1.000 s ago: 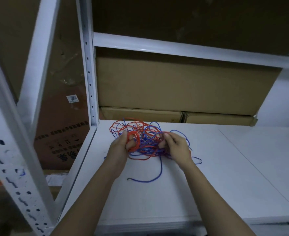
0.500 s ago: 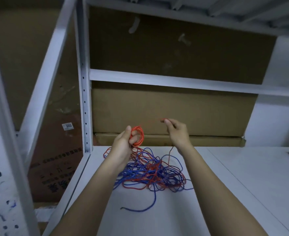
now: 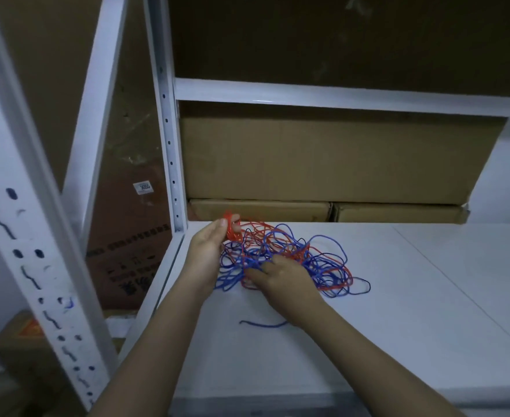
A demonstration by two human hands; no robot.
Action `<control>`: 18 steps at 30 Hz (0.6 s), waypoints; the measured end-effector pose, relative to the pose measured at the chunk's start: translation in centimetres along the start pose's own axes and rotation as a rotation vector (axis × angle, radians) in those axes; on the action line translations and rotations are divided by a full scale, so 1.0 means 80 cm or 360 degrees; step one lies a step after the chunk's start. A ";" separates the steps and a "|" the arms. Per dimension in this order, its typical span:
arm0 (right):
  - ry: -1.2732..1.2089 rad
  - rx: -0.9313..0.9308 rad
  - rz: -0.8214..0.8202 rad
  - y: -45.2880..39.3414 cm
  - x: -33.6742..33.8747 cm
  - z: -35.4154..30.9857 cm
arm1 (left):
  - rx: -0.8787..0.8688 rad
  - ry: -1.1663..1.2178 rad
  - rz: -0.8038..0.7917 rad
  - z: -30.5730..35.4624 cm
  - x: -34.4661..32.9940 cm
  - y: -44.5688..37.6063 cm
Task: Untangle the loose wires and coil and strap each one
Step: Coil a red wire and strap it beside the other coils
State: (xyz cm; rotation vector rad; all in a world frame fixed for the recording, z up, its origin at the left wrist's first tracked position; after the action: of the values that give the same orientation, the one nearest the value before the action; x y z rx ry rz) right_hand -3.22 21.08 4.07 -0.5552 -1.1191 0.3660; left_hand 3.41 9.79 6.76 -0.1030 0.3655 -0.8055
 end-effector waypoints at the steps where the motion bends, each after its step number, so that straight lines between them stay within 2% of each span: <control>1: -0.0018 0.0049 0.0073 0.001 0.002 -0.005 | -0.0017 -0.0109 0.0007 -0.006 0.001 0.003; 4: -0.0010 0.0110 0.0137 0.003 0.012 -0.013 | -0.0088 -0.0443 -0.0026 -0.020 0.008 0.009; 9: -0.0203 0.0109 0.0197 0.003 0.034 -0.005 | -0.0121 -0.0910 -0.0387 -0.039 0.011 0.024; 14: -0.0885 -0.0412 0.0231 0.002 0.038 0.028 | 0.0020 -0.0719 -0.0508 -0.033 0.004 0.041; 18: -0.1266 -0.0669 0.0209 0.001 0.027 0.042 | 0.0152 -0.0472 -0.0502 -0.035 0.007 0.048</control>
State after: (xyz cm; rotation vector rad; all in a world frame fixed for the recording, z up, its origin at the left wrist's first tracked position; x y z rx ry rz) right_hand -5.44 23.07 6.73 -0.8926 -1.9566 0.4869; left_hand 5.42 12.18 3.07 -0.1915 0.0282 -1.1010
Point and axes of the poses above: each hand's wrist, its own y-axis away from the middle knuckle, its own x-axis out of the back of the hand, z = x × y, the point moved 4 cm from there along -y, towards the middle knuckle, and after that the axes turned 1 degree about y, right-handed, at the moved point
